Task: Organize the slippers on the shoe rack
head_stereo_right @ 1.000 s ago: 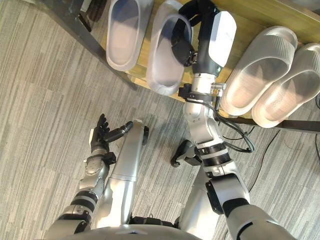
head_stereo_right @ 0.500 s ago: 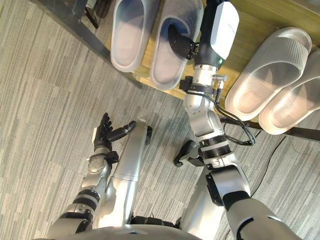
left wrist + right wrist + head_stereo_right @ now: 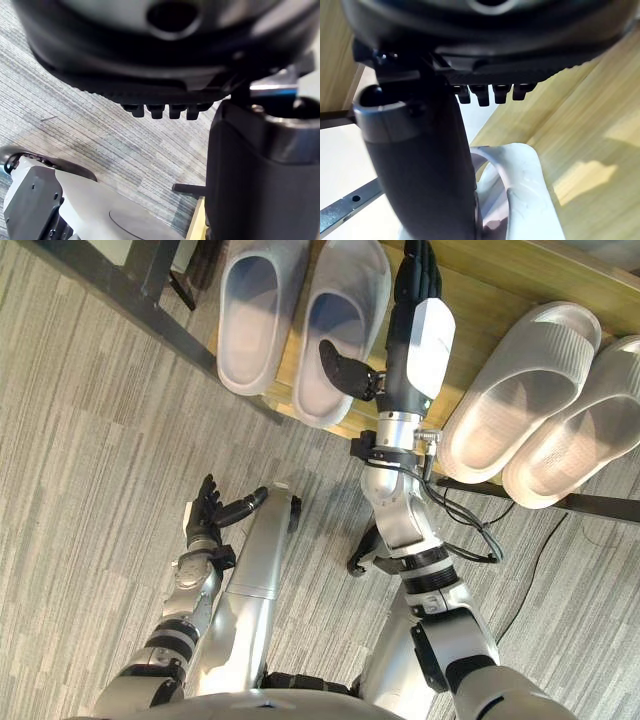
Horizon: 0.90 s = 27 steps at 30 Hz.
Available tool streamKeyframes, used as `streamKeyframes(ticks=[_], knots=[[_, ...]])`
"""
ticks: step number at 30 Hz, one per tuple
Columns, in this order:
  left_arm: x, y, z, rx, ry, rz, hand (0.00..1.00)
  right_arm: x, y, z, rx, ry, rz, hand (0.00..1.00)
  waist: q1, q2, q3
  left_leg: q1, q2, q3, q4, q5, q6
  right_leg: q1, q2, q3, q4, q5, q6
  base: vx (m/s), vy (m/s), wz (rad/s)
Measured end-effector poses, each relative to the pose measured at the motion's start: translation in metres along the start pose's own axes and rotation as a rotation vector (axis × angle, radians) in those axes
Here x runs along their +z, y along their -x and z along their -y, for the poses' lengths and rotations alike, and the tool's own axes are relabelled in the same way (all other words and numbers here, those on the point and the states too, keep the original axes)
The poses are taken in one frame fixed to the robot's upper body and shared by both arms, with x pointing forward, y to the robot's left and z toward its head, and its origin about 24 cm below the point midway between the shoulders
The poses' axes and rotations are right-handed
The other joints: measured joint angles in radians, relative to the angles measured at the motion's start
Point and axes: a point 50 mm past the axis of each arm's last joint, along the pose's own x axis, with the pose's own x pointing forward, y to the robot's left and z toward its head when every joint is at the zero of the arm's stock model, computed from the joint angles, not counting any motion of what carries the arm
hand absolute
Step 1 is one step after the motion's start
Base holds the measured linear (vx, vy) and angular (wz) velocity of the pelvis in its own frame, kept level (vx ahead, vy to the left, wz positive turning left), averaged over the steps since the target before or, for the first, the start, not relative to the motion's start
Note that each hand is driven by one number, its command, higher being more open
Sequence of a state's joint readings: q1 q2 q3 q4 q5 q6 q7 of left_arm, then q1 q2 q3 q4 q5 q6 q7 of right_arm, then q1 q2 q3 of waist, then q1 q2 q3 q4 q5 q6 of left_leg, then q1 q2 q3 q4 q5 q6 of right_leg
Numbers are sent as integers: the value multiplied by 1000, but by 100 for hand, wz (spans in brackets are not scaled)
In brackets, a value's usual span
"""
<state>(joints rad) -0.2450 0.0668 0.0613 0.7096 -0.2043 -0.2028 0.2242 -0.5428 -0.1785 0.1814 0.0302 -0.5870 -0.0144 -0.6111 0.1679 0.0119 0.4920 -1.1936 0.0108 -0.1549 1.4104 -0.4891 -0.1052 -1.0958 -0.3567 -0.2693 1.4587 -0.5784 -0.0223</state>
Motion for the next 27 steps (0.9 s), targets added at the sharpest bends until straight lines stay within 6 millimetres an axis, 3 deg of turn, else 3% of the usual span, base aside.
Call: streamKeyframes(ticks=[10, 14, 16, 27], knots=[[-3, -1, -6, 26, -23, -19, 100, 10, 33, 7, -10, -102, -24, 100, -8, 0, 0, 27, 24, 9, -31, 0, 0, 23, 20, -4, -34, 3, 1, 44, -54, -4], [-4, -1, -8, 35, -29, -28, 100, 22, 52, 7, -30, -352, -97, 100, -16, 0, 0, 41, 28, 13, -46, 0, 0, 33, 24, -4, -48, 5, 4, 43, -43, -3], [-4, -1, -10, 48, -20, -28, 100, 23, 61, 0, 9, -642, -226, 100, -20, 0, 0, 42, 33, 15, -48, 0, 0, 33, 29, -4, -51, 5, 5, 38, -41, -4], [-10, -1, -14, 65, -8, -62, 100, 21, 84, -20, 152, -1007, -396, 100, -28, -3, 1, 66, 34, 16, -56, -1, -1, 58, 29, -4, -57, 6, 6, 21, -33, 0]])
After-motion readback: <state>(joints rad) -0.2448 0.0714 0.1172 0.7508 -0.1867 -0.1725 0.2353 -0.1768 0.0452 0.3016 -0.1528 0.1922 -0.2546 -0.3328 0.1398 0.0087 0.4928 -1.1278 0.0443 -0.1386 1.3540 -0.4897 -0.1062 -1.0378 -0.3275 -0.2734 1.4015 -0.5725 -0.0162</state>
